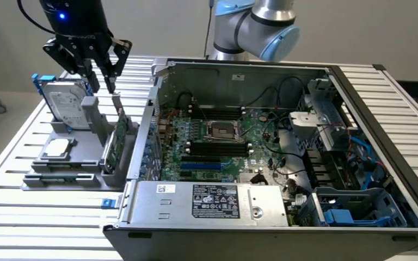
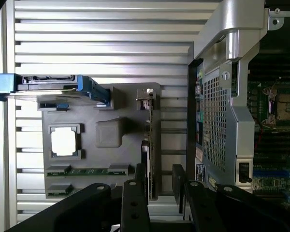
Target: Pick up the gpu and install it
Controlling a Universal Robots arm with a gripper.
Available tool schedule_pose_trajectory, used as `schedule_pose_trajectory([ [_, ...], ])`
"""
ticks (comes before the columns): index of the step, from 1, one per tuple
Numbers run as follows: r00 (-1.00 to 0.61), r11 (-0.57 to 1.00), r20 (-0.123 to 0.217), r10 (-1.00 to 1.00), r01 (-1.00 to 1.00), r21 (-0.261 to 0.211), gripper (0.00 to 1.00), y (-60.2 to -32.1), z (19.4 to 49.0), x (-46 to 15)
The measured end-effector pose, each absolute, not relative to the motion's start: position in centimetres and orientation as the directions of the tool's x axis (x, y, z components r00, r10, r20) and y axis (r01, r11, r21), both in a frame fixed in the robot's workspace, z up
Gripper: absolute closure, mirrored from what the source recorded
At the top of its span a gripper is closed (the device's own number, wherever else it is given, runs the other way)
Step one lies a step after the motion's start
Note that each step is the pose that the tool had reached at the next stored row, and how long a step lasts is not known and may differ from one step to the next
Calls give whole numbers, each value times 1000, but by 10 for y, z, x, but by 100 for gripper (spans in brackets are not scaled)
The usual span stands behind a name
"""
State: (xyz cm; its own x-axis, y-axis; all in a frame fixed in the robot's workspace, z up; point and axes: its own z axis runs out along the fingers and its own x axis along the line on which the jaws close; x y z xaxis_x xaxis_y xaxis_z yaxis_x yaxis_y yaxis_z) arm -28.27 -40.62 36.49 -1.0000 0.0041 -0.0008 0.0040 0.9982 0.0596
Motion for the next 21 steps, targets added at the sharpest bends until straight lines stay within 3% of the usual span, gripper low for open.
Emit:
schedule_pose_trajectory([
  [21,-1000,998,2,-4,-3,59,64,-413,337,-290],
])
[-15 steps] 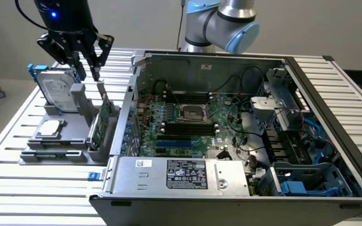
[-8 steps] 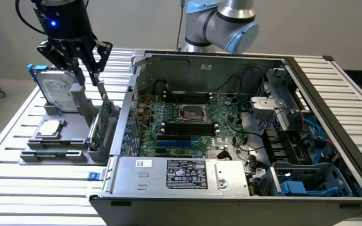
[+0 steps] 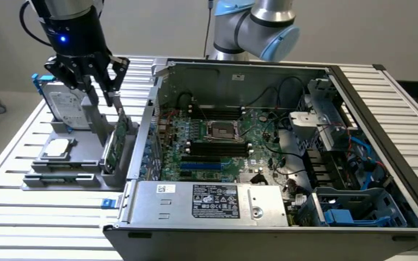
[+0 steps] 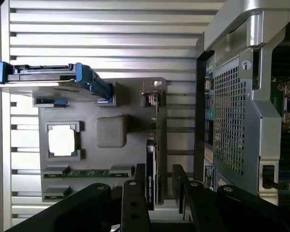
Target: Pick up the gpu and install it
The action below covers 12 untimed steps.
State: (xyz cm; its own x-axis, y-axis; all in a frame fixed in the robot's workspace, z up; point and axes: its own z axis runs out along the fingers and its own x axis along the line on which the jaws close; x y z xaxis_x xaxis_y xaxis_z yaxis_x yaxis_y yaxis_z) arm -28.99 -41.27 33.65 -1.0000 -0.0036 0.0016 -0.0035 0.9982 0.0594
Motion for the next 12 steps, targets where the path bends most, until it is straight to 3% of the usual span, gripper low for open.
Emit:
schedule_pose_trajectory([
  [12,-999,998,10,-38,-37,60,64,-425,315,-290],
])
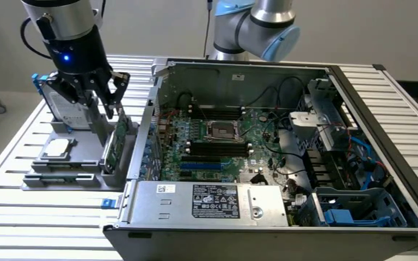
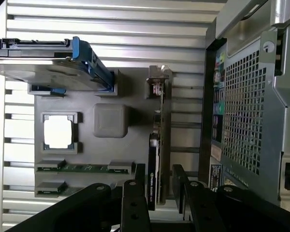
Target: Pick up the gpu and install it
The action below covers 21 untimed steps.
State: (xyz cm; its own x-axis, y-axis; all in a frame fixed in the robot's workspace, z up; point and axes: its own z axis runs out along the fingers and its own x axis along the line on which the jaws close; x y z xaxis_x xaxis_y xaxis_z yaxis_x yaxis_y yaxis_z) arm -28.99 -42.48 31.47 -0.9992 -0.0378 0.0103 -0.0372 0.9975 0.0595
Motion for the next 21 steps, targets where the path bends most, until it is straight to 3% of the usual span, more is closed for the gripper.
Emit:
schedule_pose_trajectory([
  [21,-998,997,7,-60,-59,59,64,-429,277,-292],
])
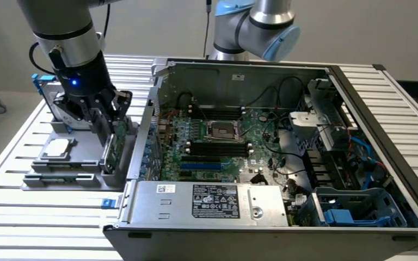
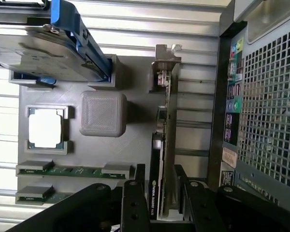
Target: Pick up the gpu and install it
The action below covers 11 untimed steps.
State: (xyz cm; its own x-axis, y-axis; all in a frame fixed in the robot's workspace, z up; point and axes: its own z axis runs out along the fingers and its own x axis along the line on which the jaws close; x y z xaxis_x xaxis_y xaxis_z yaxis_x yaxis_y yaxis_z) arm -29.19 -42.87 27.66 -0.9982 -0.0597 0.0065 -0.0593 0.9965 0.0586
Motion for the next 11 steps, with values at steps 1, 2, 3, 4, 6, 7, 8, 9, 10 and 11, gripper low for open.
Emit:
schedule_pose_trajectory([
  [1,-998,997,5,-60,-59,58,64,-428,275,-292],
  [2,-998,997,3,-60,-59,57,64,-427,273,-292],
  [3,-998,997,2,-60,-60,56,64,-427,271,-292],
  [4,-998,997,0,-60,-60,55,64,-426,269,-293],
  [6,-998,997,-1,-60,-60,51,64,-424,266,-294],
  [7,-998,997,-2,-60,-60,50,64,-423,264,-294],
  [8,-998,997,-3,-60,-60,47,64,-423,262,-295],
  [9,-998,997,-4,-60,-60,45,64,-422,261,-295],
  [10,-998,997,-6,-60,-60,43,64,-421,259,-295],
  [11,-998,997,-8,-60,-60,40,64,-421,258,-296],
])
